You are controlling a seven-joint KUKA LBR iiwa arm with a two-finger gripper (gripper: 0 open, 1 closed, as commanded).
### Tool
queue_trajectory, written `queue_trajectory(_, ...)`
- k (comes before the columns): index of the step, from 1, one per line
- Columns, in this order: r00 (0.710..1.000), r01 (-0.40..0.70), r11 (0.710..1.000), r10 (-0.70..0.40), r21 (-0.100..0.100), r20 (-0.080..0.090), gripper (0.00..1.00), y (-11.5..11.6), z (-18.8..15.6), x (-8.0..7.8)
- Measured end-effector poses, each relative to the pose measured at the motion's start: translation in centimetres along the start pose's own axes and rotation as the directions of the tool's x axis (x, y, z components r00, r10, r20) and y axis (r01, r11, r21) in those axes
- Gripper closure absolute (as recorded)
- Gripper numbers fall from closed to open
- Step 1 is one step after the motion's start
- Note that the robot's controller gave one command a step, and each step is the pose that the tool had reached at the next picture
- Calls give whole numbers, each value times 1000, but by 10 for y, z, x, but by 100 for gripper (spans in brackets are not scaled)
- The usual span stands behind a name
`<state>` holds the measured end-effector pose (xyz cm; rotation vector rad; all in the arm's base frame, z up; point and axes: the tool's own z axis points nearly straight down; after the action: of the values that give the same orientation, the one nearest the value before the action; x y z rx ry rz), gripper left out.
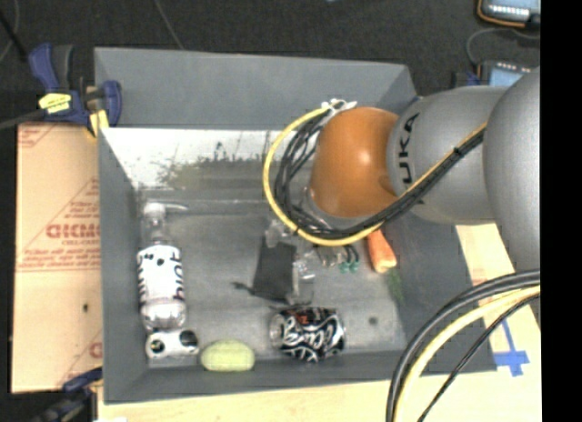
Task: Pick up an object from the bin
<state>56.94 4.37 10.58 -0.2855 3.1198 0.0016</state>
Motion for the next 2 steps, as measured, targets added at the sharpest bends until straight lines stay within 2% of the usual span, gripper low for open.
queue_trajectory(1, 972, -233, 972, 233, 1, -1, 0, -13, 14, -3)
queue_trajectory(2, 981, -192, 981, 192, -1, 2, 100, 31, 32, -4)
